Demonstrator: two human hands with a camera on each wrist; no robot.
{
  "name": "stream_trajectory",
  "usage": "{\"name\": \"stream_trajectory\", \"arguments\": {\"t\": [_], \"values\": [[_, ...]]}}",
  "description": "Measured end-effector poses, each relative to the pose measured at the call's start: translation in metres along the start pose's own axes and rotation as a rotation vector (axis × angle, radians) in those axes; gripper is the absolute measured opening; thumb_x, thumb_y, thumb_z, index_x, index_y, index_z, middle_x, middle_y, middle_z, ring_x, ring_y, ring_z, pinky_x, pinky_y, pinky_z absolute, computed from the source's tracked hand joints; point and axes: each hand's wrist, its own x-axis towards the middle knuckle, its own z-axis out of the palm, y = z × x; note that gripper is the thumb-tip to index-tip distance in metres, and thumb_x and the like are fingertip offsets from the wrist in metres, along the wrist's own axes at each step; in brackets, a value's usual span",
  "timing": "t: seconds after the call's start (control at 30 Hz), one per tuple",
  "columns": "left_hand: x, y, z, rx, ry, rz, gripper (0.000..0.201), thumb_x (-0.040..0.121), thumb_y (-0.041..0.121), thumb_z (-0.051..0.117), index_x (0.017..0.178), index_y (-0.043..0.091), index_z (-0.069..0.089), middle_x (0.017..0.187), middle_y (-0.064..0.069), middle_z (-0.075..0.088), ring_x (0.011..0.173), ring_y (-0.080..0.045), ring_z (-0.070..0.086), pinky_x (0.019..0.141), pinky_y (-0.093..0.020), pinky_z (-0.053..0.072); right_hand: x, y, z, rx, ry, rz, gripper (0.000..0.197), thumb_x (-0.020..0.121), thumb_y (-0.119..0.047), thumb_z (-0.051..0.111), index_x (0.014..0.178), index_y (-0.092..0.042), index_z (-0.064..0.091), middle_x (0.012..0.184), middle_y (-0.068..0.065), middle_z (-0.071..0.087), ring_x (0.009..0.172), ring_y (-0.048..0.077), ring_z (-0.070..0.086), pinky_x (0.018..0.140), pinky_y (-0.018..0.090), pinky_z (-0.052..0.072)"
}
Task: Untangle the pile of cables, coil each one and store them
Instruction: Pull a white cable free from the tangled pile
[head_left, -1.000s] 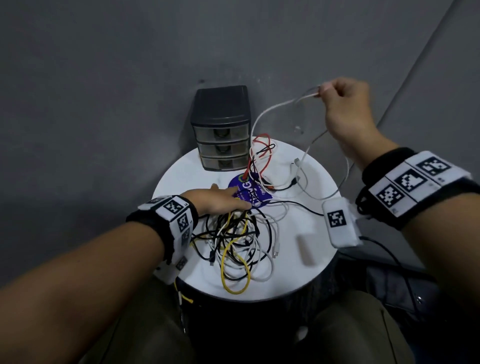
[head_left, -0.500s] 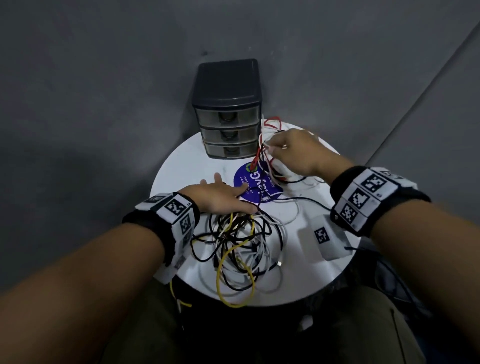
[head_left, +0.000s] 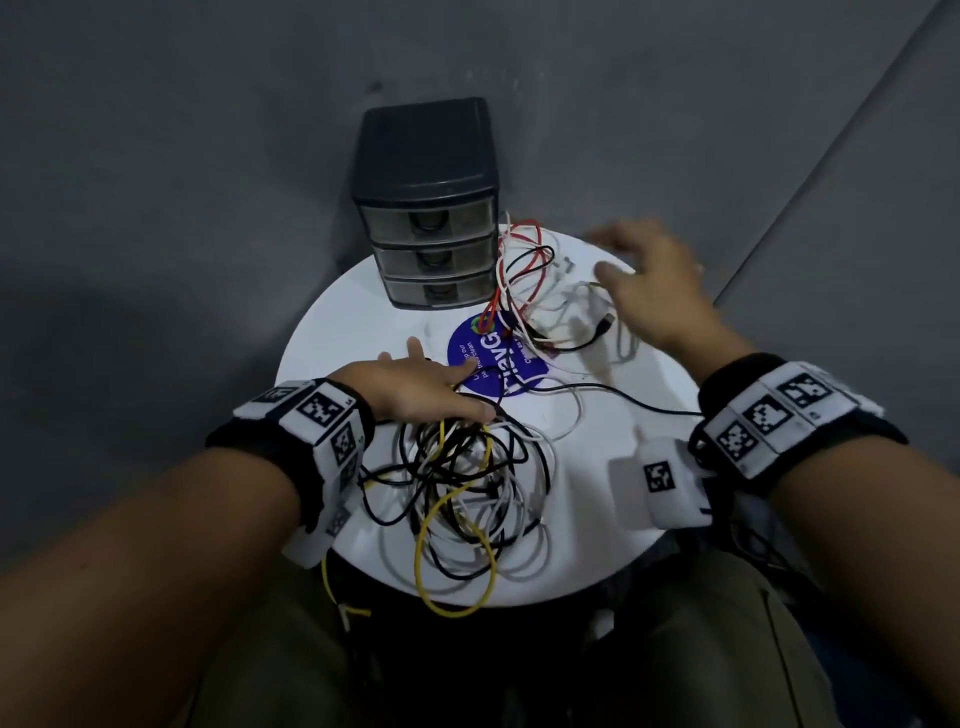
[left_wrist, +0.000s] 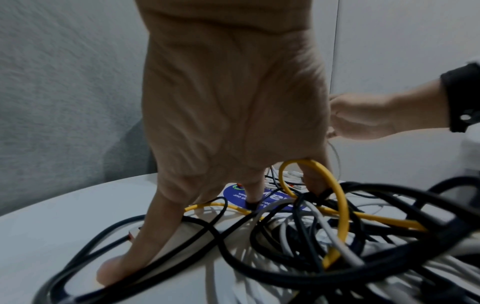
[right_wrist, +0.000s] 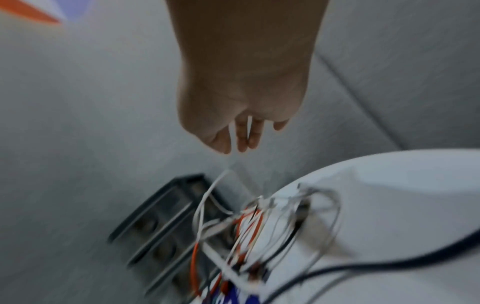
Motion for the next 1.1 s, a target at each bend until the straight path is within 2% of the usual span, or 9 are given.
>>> {"name": "stream_trajectory", "arguments": {"t": [0.07, 0.13, 0.2, 0.27, 0.4, 0.6, 0.87, 1.0, 1.1], "values": [[0.0, 0.001, 0.0, 0.004, -0.001, 0.001, 0.091, 0.081, 0.086, 0.047, 0.155, 0.058, 0.002, 0.167, -0.017, -0.02, 0.153, -0.046, -0.013, 0.123, -0.052, 0.001, 0.0, 0.019, -0.02, 0.069, 0.117, 0.149, 0.038, 0.079, -0.009, 0.05, 0.11, -0.014, 0.072, 0.116, 0.006, 0.069, 0.107, 0.021, 0.062, 0.099, 0.038, 0.05], [-0.001, 0.002, 0.0, 0.013, 0.003, -0.004, 0.091, 0.081, 0.086, 0.048, 0.154, 0.058, 0.002, 0.167, -0.017, -0.02, 0.153, -0.046, -0.011, 0.123, -0.052, 0.001, -0.005, 0.038, -0.041, -0.054, 0.049, 0.294, 0.031, 0.081, -0.002, 0.048, 0.1, -0.005, 0.071, 0.104, 0.011, 0.07, 0.1, 0.025, 0.063, 0.09, 0.038, 0.052], [0.0, 0.003, -0.001, 0.023, 0.006, -0.006, 0.091, 0.081, 0.085, 0.048, 0.154, 0.058, 0.002, 0.167, -0.017, -0.02, 0.154, -0.046, -0.009, 0.124, -0.052, 0.002, -0.017, 0.056, -0.055, -0.288, -0.148, 0.368, 0.021, 0.09, 0.001, 0.05, 0.098, 0.006, 0.068, 0.101, 0.02, 0.068, 0.096, 0.032, 0.063, 0.083, 0.038, 0.049], [0.001, 0.002, -0.002, 0.025, 0.001, -0.004, 0.091, 0.082, 0.085, 0.048, 0.155, 0.057, 0.002, 0.166, -0.018, -0.02, 0.155, -0.044, -0.004, 0.124, -0.05, 0.003, -0.034, 0.066, -0.063, -0.508, -0.366, 0.4, 0.024, 0.098, -0.002, 0.048, 0.11, 0.002, 0.069, 0.118, 0.022, 0.066, 0.104, 0.036, 0.062, 0.089, 0.036, 0.048], [0.001, 0.002, -0.002, 0.006, 0.0, 0.002, 0.091, 0.083, 0.081, 0.051, 0.156, 0.055, 0.004, 0.166, -0.019, -0.022, 0.155, -0.04, 0.01, 0.124, -0.043, 0.012, -0.057, 0.081, -0.064, -0.658, -0.733, 0.529, 0.024, 0.09, 0.002, 0.058, 0.11, -0.008, 0.066, 0.098, 0.013, 0.066, 0.071, 0.021, 0.054, 0.056, 0.026, 0.046], [0.001, 0.002, -0.002, 0.017, 0.003, -0.004, 0.093, 0.08, 0.084, 0.052, 0.156, 0.056, 0.004, 0.166, -0.02, -0.021, 0.154, -0.041, 0.012, 0.125, -0.045, 0.014, -0.063, 0.094, -0.063, -0.544, -0.654, 0.611, 0.012, 0.093, -0.014, 0.063, 0.086, -0.01, 0.071, 0.084, 0.01, 0.073, 0.069, 0.02, 0.066, 0.053, 0.025, 0.051], [0.004, -0.001, -0.002, 0.038, 0.003, -0.011, 0.095, 0.077, 0.089, 0.049, 0.155, 0.058, 0.003, 0.166, -0.02, -0.02, 0.155, -0.044, 0.006, 0.126, -0.05, 0.01, -0.007, 0.015, -0.103, -0.504, 0.099, 0.027, 0.017, 0.088, -0.002, 0.058, 0.095, -0.002, 0.074, 0.098, 0.023, 0.069, 0.094, 0.043, 0.064, 0.084, 0.037, 0.05], [0.006, -0.002, -0.001, 0.053, 0.003, -0.015, 0.097, 0.075, 0.091, 0.048, 0.154, 0.059, 0.002, 0.166, -0.02, -0.02, 0.154, -0.047, 0.003, 0.125, -0.054, 0.01, 0.016, -0.039, -0.08, -0.482, 0.144, -0.376, 0.024, 0.077, 0.003, 0.057, 0.092, -0.002, 0.076, 0.111, 0.021, 0.063, 0.103, 0.042, 0.059, 0.088, 0.035, 0.043], [0.006, -0.002, 0.0, 0.058, 0.011, -0.013, 0.098, 0.073, 0.093, 0.048, 0.154, 0.059, 0.002, 0.166, -0.02, -0.019, 0.153, -0.049, 0.0, 0.125, -0.056, 0.009, 0.021, -0.069, -0.048, -0.492, -0.043, -0.437, 0.03, 0.078, 0.007, 0.052, 0.096, -0.005, 0.072, 0.124, 0.018, 0.058, 0.113, 0.037, 0.055, 0.092, 0.037, 0.047]]}}
